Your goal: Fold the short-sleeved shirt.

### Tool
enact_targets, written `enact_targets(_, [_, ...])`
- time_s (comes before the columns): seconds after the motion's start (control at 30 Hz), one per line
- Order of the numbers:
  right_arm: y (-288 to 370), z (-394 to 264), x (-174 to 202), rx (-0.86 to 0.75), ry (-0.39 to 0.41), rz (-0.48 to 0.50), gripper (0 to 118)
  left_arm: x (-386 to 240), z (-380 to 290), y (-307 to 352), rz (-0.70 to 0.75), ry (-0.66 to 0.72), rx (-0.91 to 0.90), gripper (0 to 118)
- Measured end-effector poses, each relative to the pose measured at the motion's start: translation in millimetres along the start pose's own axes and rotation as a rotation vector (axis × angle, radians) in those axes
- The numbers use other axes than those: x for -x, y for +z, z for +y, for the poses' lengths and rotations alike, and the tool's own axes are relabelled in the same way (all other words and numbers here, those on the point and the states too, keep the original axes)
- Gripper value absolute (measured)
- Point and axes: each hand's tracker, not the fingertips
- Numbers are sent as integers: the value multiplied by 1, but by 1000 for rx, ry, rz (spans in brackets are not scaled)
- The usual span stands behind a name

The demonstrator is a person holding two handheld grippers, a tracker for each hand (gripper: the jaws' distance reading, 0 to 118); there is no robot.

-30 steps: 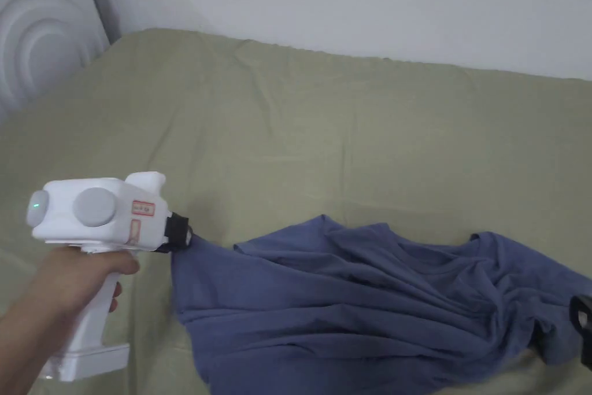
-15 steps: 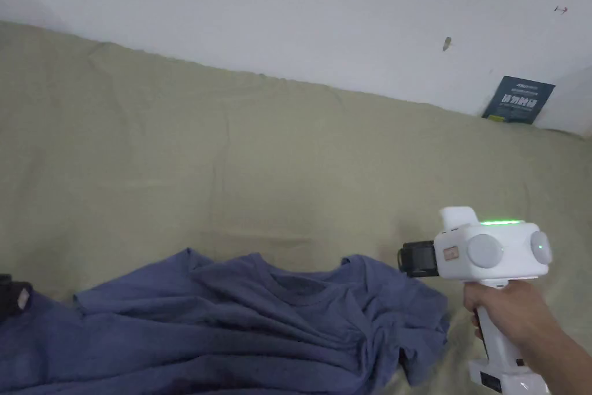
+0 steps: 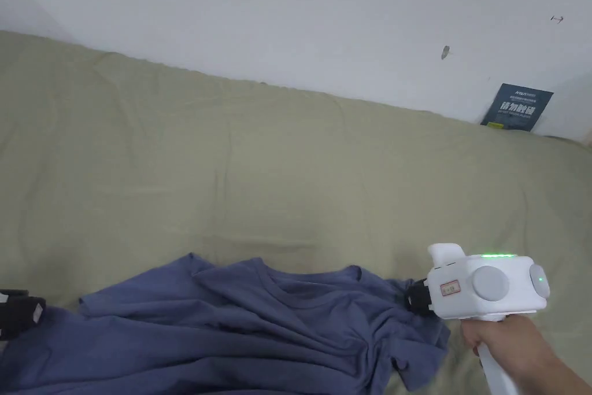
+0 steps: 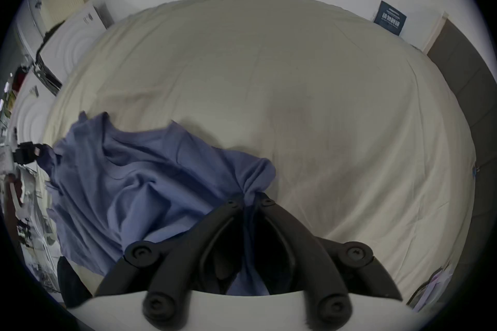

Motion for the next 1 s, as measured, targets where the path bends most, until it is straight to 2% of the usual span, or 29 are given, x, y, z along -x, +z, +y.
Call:
enact_targets(0.07, [20, -2, -1, -100, -17, -29, 8, -1, 0, 2, -4, 30, -22, 0])
enact_targets(0.13, [45, -1, -1, -163, -87, 28, 8, -6, 2, 12, 2, 30, -71, 0])
enact_targets(0.17, [61, -1, 0, -194, -97, 53, 8, -11, 4, 23, 25, 15, -115, 0])
enact_targets(0.23, [93, 3, 2, -249, -94, 95, 8, -12, 11, 42, 14, 9, -184, 0])
enact_targets(0.43, [216, 26, 20, -456, -96, 133, 8, -30, 46, 118, -13, 14, -391, 0])
enact_targets(0.53, [276, 43, 30, -537, -65, 128, 8, -43, 72, 156, -29, 18, -480, 0])
enact_targets(0.67, [351, 67, 35, -661, -48, 92, 8, -59, 108, 204, -36, 6, -611, 0])
enact_targets(0.77, [402, 87, 31, -751, -80, 50, 8, -68, 139, 238, -46, 29, -701, 0])
enact_targets(1.0, [481, 134, 3, -935, -149, -61, 8, -93, 211, 296, -5, -14, -823, 0])
